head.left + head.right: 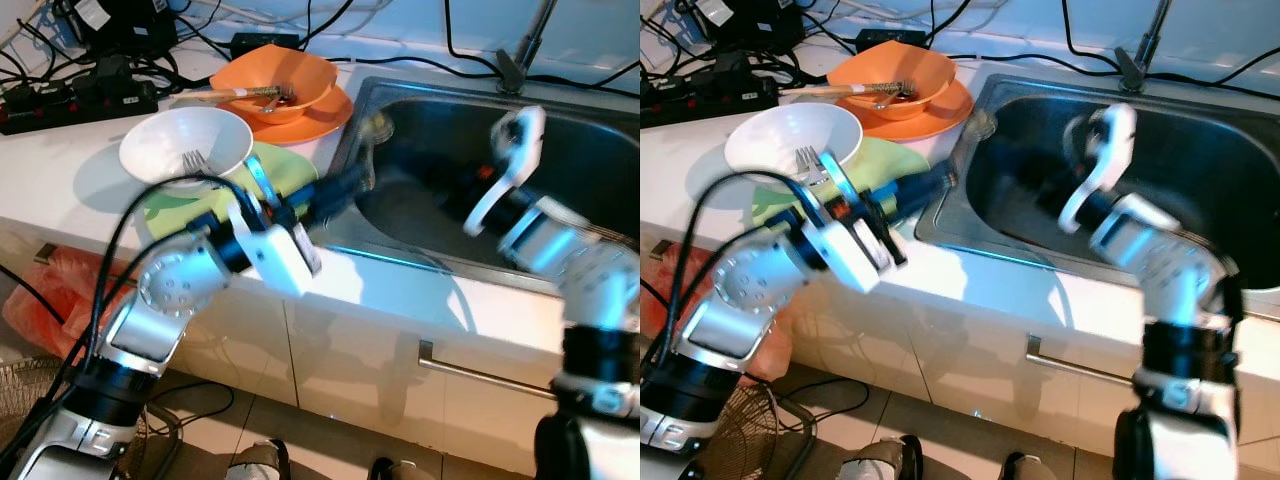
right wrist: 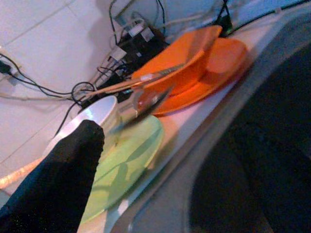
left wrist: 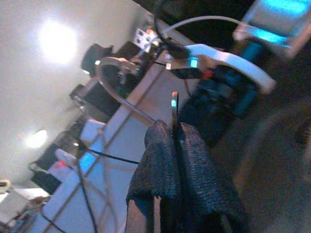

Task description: Kitchen organization

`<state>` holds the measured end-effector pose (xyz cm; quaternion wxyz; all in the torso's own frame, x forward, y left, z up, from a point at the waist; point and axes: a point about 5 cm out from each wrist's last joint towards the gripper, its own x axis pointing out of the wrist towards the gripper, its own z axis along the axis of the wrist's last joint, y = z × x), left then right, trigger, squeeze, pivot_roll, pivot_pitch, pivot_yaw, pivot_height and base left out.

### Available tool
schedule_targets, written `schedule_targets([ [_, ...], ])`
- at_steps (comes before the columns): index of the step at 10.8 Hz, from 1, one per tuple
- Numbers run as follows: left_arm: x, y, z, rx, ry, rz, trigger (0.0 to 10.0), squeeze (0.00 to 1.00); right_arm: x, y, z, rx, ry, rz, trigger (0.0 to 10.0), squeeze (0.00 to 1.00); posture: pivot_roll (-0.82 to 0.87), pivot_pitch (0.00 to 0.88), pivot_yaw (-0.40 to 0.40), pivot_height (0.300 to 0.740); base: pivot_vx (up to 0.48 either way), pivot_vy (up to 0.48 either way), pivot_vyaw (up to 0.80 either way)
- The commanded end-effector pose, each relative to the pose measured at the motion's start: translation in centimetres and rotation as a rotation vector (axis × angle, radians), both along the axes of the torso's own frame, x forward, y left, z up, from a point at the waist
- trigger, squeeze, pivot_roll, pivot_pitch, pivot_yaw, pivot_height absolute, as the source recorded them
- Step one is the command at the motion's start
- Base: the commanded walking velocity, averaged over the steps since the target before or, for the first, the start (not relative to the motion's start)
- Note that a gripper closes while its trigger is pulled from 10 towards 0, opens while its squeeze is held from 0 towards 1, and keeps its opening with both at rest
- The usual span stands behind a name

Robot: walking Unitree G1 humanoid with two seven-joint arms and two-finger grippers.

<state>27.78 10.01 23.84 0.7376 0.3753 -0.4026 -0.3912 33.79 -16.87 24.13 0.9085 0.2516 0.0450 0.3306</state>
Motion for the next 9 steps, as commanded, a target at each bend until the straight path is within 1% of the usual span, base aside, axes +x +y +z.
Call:
schedule_targets([
  [1, -0.1, 0.0, -0.8, 0.041, 0.011, -0.014, 0.0, 0.00, 0.2, -0.3, 0.6, 0.001, 0.005, 0.003, 10.0, 0.00, 0.10, 0.148, 0.046, 0.740, 0.000, 0.000, 0.00],
  [2, -0.1, 0.0, -1.0, 0.041, 0.016, -0.015, 0.0, 0.00, 0.3, -0.3, 0.9, -0.008, 0.003, 0.014, 10.0, 0.00, 0.10, 0.151, 0.043, 0.740, 0.000, 0.000, 0.00],
  [4, -0.1, 0.1, -1.7, 0.049, 0.026, -0.019, 0.0, 0.00, 0.5, 0.0, 1.0, -0.007, 0.050, 0.049, 10.0, 0.00, 0.10, 0.157, 0.040, 0.740, 0.000, 0.000, 0.00],
  [6, -0.1, -0.3, -1.4, 0.050, 0.004, -0.032, 0.0, 0.00, 0.5, 0.8, 0.3, -0.009, 0.106, 0.083, 10.0, 0.00, 0.10, 0.158, 0.039, 0.740, 0.000, 0.000, 0.00],
  [7, -0.1, -0.6, -1.3, 0.048, -0.005, -0.038, 0.0, 0.00, 0.5, 1.5, -0.2, -0.028, 0.133, 0.107, 10.0, 0.00, 0.10, 0.158, 0.040, 0.740, 0.000, 0.000, 0.00],
  [8, -0.2, -0.9, -1.1, 0.057, -0.031, -0.050, 0.0, 0.00, 0.8, 2.0, -0.3, -0.042, 0.159, 0.111, 10.0, 0.00, 0.10, 0.156, 0.039, 0.740, 0.000, 0.000, 0.00],
  [9, -0.3, -1.0, -1.2, 0.063, -0.039, -0.057, 0.0, 0.00, 1.0, 2.0, -0.3, -0.040, 0.168, 0.109, 10.0, 0.00, 0.10, 0.156, 0.037, 0.740, 0.000, 0.000, 0.00],
])
